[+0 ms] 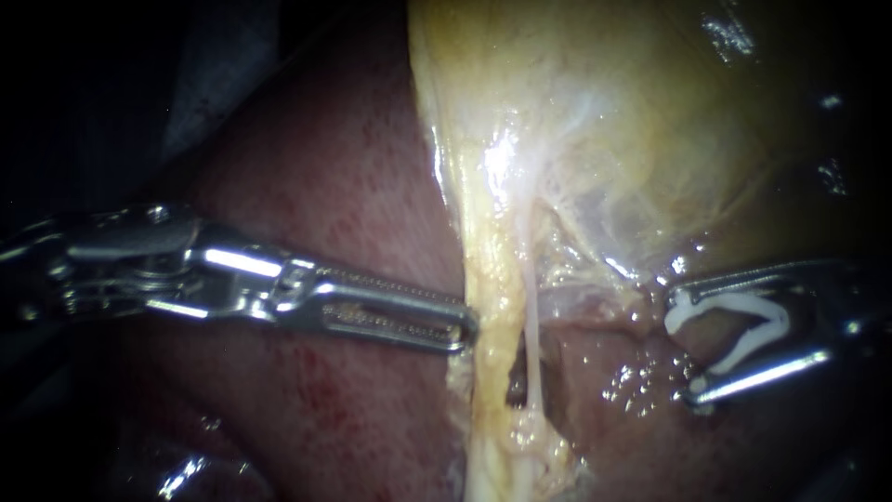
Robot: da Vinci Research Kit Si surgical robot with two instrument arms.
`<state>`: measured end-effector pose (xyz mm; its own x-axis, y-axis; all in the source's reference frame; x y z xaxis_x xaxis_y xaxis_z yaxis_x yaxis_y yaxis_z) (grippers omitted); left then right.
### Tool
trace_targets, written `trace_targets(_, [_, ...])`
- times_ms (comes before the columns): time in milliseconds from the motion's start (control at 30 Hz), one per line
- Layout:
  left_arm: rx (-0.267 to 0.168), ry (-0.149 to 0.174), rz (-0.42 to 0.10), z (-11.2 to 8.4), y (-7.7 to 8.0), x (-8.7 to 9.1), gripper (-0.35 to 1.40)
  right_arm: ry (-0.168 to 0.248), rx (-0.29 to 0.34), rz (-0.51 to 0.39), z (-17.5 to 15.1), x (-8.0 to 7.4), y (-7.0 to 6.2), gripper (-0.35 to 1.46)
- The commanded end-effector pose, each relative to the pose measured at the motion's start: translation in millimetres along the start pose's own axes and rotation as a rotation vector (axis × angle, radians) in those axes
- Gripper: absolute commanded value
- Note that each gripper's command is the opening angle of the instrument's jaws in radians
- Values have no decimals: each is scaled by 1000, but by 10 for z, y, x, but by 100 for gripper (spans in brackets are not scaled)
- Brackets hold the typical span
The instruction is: Clipping first clip left tube
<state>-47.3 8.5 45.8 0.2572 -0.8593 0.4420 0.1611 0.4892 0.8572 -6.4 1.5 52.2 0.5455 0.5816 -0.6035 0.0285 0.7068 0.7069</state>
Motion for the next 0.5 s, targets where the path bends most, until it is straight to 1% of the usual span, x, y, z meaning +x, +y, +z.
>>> trace_targets(33, [0, 0, 0, -1, -1, 0, -35, 0, 0, 0, 1, 0, 0, 55])
trace_targets(267, [8, 2, -3, -12, -8, -3, -35, 1, -6, 1, 12, 1, -2, 55])
trace_targets(500, [16, 5, -5, -30, -23, -2, -35, 4, -25, -4, 43, -1, -8, 55])
